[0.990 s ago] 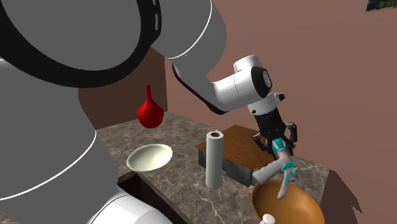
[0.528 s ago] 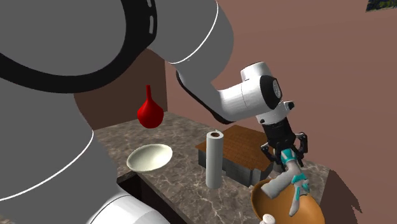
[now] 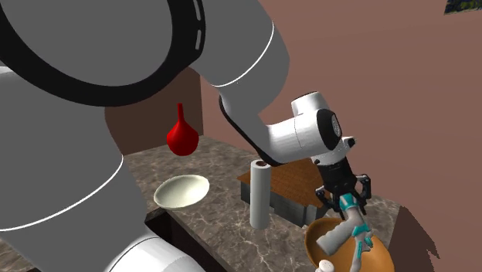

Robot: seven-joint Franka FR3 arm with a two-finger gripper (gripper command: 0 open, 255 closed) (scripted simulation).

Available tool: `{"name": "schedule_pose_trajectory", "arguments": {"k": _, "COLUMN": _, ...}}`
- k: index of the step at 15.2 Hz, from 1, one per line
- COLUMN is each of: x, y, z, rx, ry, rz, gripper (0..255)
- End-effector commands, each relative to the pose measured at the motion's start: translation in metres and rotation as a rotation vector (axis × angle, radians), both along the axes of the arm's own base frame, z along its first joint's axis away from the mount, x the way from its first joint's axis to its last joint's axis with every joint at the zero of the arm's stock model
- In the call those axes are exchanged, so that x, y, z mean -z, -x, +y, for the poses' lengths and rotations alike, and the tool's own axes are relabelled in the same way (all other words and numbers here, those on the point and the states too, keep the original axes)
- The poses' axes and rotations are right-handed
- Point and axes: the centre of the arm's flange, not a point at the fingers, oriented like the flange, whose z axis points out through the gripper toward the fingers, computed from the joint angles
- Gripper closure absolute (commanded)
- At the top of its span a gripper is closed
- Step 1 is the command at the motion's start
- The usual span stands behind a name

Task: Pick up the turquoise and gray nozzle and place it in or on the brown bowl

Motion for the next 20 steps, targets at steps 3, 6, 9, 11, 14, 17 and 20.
{"name": "schedule_pose_trajectory", "arguments": {"k": 3, "x": 0.005, "y": -0.001, "z": 0.001, "rx": -0.003, "ry": -0.003, "rz": 0.003, "gripper": 255}}
{"name": "schedule_pose_trajectory", "arguments": {"k": 6, "x": 0.005, "y": -0.001, "z": 0.001, "rx": -0.003, "ry": -0.003, "rz": 0.003, "gripper": 255}}
{"name": "schedule_pose_trajectory", "arguments": {"k": 9, "x": 0.006, "y": -0.001, "z": 0.001, "rx": -0.003, "ry": -0.003, "rz": 0.003, "gripper": 0}}
{"name": "schedule_pose_trajectory", "arguments": {"k": 11, "x": 0.006, "y": -0.001, "z": 0.001, "rx": -0.003, "ry": -0.003, "rz": 0.003, "gripper": 0}}
{"name": "schedule_pose_trajectory", "arguments": {"k": 14, "x": -0.007, "y": -0.003, "z": 0.006, "rx": -0.003, "ry": -0.003, "rz": 0.003, "gripper": 0}}
{"name": "schedule_pose_trajectory", "arguments": {"k": 17, "x": -0.040, "y": -0.008, "z": 0.022, "rx": -0.003, "ry": -0.003, "rz": 0.003, "gripper": 0}}
{"name": "schedule_pose_trajectory", "arguments": {"k": 20, "x": -0.040, "y": -0.008, "z": 0.022, "rx": -0.003, "ry": -0.003, "rz": 0.003, "gripper": 0}}
